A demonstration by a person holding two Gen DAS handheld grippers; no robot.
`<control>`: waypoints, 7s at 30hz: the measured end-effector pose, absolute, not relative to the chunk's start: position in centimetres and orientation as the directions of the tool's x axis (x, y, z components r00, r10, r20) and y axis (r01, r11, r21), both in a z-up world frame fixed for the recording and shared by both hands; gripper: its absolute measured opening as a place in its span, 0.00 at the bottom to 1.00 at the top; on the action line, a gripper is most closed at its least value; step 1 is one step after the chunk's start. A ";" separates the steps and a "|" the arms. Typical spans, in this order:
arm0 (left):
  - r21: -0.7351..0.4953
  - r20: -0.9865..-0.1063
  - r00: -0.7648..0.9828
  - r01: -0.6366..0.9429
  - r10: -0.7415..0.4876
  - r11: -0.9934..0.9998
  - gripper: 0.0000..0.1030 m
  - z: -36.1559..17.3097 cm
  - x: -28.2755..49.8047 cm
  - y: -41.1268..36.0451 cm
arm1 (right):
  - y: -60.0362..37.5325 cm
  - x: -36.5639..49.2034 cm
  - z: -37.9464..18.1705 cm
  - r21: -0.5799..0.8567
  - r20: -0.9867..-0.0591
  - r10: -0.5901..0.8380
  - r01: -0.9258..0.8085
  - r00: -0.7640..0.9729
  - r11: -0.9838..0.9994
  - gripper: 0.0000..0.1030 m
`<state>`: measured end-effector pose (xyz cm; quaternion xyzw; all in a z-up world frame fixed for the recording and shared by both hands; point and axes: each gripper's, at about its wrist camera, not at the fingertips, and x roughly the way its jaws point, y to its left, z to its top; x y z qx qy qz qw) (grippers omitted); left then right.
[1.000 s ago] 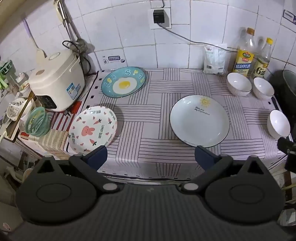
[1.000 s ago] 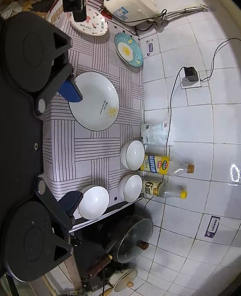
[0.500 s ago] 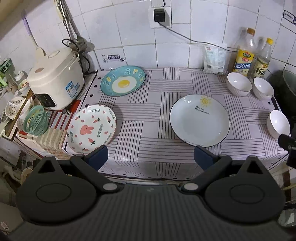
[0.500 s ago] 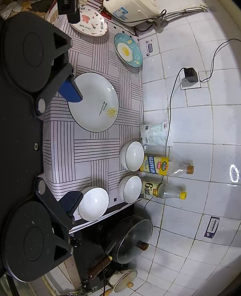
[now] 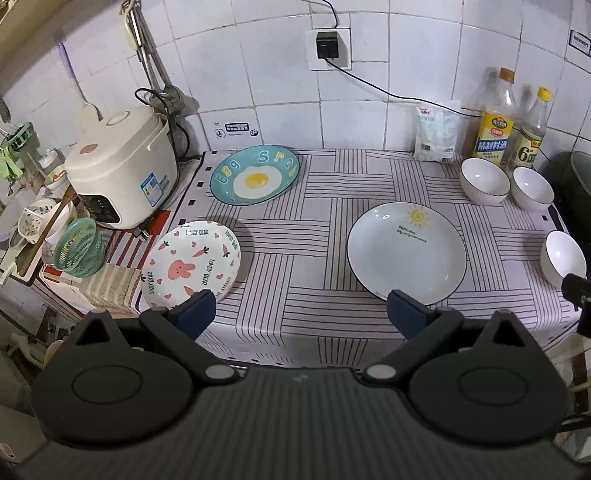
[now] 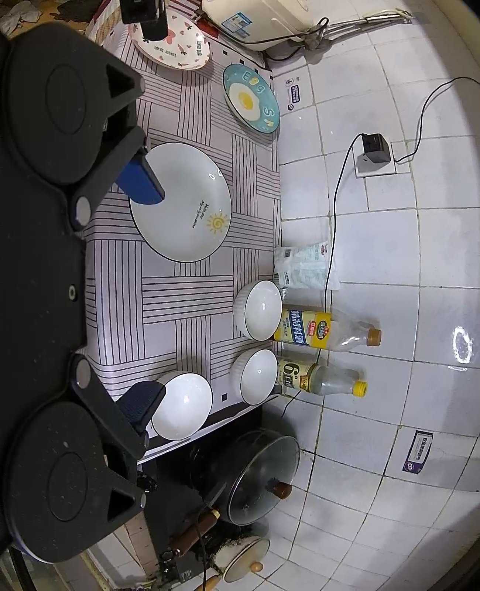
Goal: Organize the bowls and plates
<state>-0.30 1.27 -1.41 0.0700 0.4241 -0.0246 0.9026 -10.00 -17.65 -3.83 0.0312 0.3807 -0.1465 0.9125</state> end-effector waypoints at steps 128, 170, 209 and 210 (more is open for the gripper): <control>-0.050 -0.854 0.476 0.329 -0.211 0.943 0.22 -19.4 26.9 -3.3 | -27.6 16.2 -23.9 0.473 -0.653 0.489 -0.194 0.578 0.860 0.24; 0.003 -0.905 0.418 0.183 -0.075 0.983 0.34 -18.3 30.9 -4.2 | -23.7 21.2 -21.3 0.200 -0.728 0.176 -0.040 0.663 0.979 0.47; 0.041 -0.849 0.524 0.187 -0.064 0.982 0.83 -12.7 13.1 18.6 | -3.2 3.6 -14.0 0.173 -0.581 0.280 -0.219 0.764 0.960 0.86; 0.046 -0.846 0.531 0.184 -0.060 0.982 0.83 -12.8 12.9 18.9 | -2.9 3.4 -14.2 0.178 -0.573 0.284 -0.221 0.769 0.959 0.87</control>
